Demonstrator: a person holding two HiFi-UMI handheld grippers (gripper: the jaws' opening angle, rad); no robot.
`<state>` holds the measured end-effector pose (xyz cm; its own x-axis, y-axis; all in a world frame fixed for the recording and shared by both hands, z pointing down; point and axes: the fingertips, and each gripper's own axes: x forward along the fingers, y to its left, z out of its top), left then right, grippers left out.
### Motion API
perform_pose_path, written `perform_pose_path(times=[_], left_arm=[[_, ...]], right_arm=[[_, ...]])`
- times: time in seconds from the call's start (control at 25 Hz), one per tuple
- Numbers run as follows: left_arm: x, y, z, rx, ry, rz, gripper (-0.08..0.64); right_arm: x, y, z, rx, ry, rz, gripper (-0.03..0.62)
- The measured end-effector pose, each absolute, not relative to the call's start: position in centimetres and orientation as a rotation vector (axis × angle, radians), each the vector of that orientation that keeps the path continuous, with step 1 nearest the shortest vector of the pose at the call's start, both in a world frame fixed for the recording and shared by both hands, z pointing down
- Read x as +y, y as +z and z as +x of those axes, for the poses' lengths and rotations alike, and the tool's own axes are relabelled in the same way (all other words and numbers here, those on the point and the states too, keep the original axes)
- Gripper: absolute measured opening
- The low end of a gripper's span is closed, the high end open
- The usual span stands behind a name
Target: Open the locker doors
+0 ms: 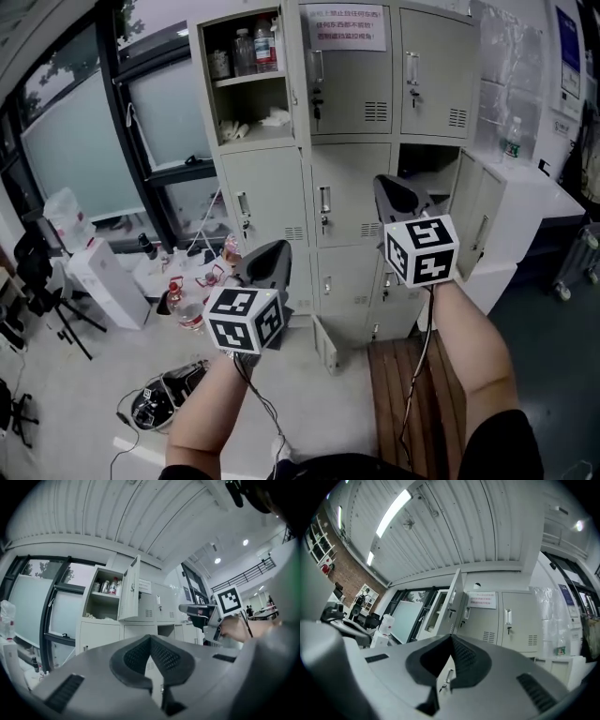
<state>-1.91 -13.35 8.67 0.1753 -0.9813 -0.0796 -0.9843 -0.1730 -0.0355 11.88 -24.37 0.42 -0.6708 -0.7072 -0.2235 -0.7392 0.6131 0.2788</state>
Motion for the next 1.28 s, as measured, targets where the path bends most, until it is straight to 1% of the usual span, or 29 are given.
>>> perform_pose_path(times=[0.24, 0.48, 0.72, 1.28], left_arm=[[-11.2, 11.6, 0.0, 1.993, 0.007, -2.369, -0.002], [-8.6, 14.3, -0.9, 2.038, -0.016, -2.4, -0.002], [-4.9, 15.0, -2.9, 2.022, -0.019, -2.429, -0.002], [6.2, 17.3, -7.0, 1.912, -0.03, -2.52, -0.002]], right_arm=[[-22.6, 6.6, 15.2, 2.803, 0.416, -1.287, 0.0], [-20.4, 10.6, 16.7, 2.815, 0.332, -1.352, 0.0], [-16.5, 12.5, 16.7, 2.791, 0.251, -1.438, 0.0], [-2.0, 15.2, 16.1, 2.702, 0.22, -1.69, 0.0]])
